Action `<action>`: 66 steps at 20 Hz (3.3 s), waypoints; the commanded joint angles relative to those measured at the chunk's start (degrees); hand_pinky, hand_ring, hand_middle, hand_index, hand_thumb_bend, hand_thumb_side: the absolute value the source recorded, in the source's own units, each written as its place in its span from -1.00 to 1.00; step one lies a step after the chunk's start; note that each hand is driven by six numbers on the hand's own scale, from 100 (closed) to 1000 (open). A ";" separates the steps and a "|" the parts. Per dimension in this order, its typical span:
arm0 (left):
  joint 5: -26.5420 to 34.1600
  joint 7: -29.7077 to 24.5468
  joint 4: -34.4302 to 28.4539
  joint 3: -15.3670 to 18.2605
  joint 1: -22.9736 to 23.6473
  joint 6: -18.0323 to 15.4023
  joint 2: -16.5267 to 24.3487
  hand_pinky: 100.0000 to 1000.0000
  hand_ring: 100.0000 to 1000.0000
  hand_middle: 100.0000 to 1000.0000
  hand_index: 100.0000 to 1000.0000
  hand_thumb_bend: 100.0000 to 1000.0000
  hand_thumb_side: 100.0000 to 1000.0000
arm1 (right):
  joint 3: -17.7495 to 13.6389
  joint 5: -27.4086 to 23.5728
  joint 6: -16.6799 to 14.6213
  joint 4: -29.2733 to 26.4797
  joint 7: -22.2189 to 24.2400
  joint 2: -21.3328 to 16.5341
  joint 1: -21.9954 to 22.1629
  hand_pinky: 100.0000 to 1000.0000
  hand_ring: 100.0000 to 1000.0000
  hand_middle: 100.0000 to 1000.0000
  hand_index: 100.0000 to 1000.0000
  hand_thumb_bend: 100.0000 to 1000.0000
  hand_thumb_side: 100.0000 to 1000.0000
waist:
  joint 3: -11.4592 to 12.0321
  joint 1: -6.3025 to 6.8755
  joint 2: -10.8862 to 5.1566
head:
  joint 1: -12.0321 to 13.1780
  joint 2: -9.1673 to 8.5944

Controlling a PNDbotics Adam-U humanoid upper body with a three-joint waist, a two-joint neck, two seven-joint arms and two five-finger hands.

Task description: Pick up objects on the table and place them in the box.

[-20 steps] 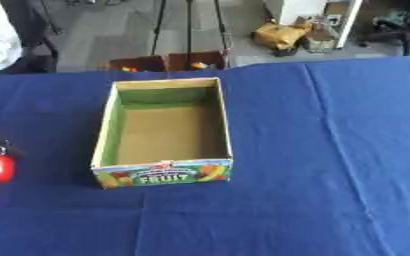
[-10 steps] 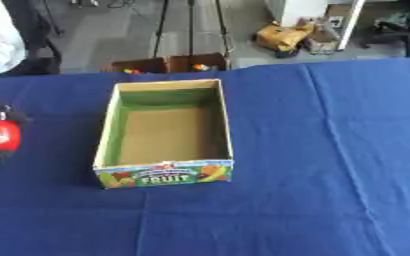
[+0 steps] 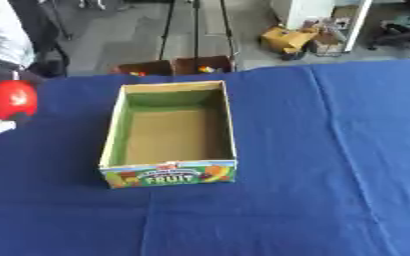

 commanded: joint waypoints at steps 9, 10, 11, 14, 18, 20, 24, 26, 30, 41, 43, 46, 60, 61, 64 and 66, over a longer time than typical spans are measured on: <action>8.11 -16.24 2.17 0.76 -9.10 -3.43 -8.44 -0.74 0.16 0.26 0.80 -1.00 -0.38 | 0.09 -1.12 -0.42 -0.86 -0.07 -1.87 -0.41 0.20 0.45 -0.19 0.30 -1.00 0.24 | -1.34 0.43 -1.66 | 1.18 -0.24; 8.32 -16.98 2.66 0.87 -9.69 -3.07 -9.50 -0.75 0.15 0.25 0.80 -1.00 -0.38 | 0.12 -1.20 -0.43 -0.86 -0.03 -1.85 -0.46 0.20 0.45 -0.19 0.30 -1.00 0.24 | -1.56 0.44 -1.63 | 1.30 -0.39; 8.42 -17.61 3.14 0.97 -10.20 -2.83 -10.36 -0.75 0.15 0.25 0.80 -1.00 -0.38 | 0.14 -1.26 -0.43 -0.86 0.01 -1.83 -0.50 0.20 0.46 -0.19 0.30 -1.00 0.24 | -1.74 0.45 -1.60 | 1.40 -0.51; 8.10 -19.03 4.59 1.19 -11.49 -2.49 -12.95 -0.75 0.14 0.24 0.81 -1.00 -0.38 | 0.22 -1.44 -0.44 -0.86 0.14 -1.79 -0.65 0.20 0.46 -0.19 0.30 -1.00 0.24 | -2.33 0.56 -1.49 | 1.78 -0.93; 6.74 -20.29 6.34 1.37 -12.69 -2.51 -16.36 -0.75 0.14 0.23 0.81 -1.00 -0.38 | 0.31 -1.69 -0.51 -0.86 0.35 -1.71 -0.92 0.20 0.46 -0.19 0.30 -1.00 0.24 | -3.20 0.61 -1.23 | 2.24 -1.41; 5.67 -20.41 7.45 1.56 -13.02 -2.58 -17.79 -0.75 0.13 0.22 0.80 -1.00 -0.39 | 0.31 -1.80 -0.58 -0.86 0.38 -1.69 -1.02 0.20 0.46 -0.19 0.30 -1.00 0.23 | -3.54 0.62 -1.10 | 2.42 -1.52; 2.36 -20.35 10.87 2.02 -13.43 -3.05 -20.44 -0.74 0.12 0.21 0.80 -1.00 -0.40 | 0.45 -2.01 -0.66 -0.86 0.53 -1.67 -1.41 0.20 0.46 -0.19 0.30 -1.00 0.23 | -4.29 0.77 -0.75 | 2.67 -1.95; 0.07 -20.24 13.18 2.45 -13.64 -3.47 -21.68 -0.73 0.12 0.21 0.80 -1.00 -0.41 | 0.57 -2.15 -0.74 -0.86 0.66 -1.69 -1.67 0.20 0.46 -0.19 0.30 -1.00 0.23 | -4.84 0.89 -0.48 | 2.84 -2.11; -5.20 -18.77 17.33 3.39 -13.73 -4.89 -23.74 -0.72 0.12 0.20 0.79 -1.00 -0.42 | 0.64 -2.38 -0.77 -0.86 0.85 -1.64 -2.16 0.20 0.46 -0.20 0.30 -1.00 0.22 | -5.84 1.28 0.08 | 3.00 -2.36; -24.35 -7.41 22.69 5.60 -12.22 -7.03 -29.08 -0.67 0.18 0.24 0.78 -1.00 -0.45 | 0.67 -2.71 -0.87 -0.86 1.01 -1.53 -3.03 0.20 0.46 -0.20 0.30 -1.00 0.22 | -6.68 1.56 0.96 | 3.23 -3.47; -28.92 -4.01 23.45 5.90 -11.80 -6.97 -29.82 -0.67 0.18 0.24 0.78 -1.00 -0.45 | 0.64 -2.73 -0.90 -0.86 1.03 -1.48 -3.01 0.20 0.46 -0.20 0.30 -1.00 0.22 | -6.70 1.51 1.01 | 3.27 -3.58; -34.53 0.11 25.33 6.17 -10.98 -7.25 -30.81 -0.68 0.21 0.27 0.81 -1.00 -0.47 | 0.61 -2.69 -0.90 -0.86 1.04 -1.39 -2.97 0.20 0.46 -0.20 0.30 -1.00 0.22 | -6.64 1.47 1.10 | 3.27 -3.70; -44.65 9.61 26.97 6.30 -10.32 -12.39 -32.22 0.63 0.76 0.55 0.98 -1.00 0.66 | 0.62 -2.64 -0.75 -0.86 1.09 -1.08 -2.79 0.20 0.47 -0.20 0.31 -1.00 0.23 | -6.44 1.24 1.14 | 3.21 -3.48; -44.61 9.80 26.70 6.14 -10.42 -12.55 -32.17 0.79 0.81 0.58 0.99 -1.00 0.77 | 0.62 -2.65 -0.75 -0.86 1.09 -1.08 -2.76 0.20 0.47 -0.20 0.31 -1.00 0.22 | -6.43 1.22 1.10 | 3.21 -3.44; -43.94 9.34 26.08 5.39 -10.39 -12.68 -32.21 1.00 0.98 0.68 1.00 -1.00 1.00 | 0.60 -2.69 -0.71 -0.86 1.07 -1.05 -2.67 0.20 0.47 -0.20 0.31 -1.00 0.22 | -6.33 1.16 1.00 | 3.14 -3.26; -42.64 8.13 25.79 4.91 -10.20 -12.69 -32.32 1.00 1.00 0.74 1.00 -1.00 1.00 | 0.59 -2.70 -0.68 -0.86 1.06 -1.03 -2.66 0.20 0.47 -0.20 0.31 -1.00 0.22 | -6.27 1.12 1.00 | 3.13 -3.25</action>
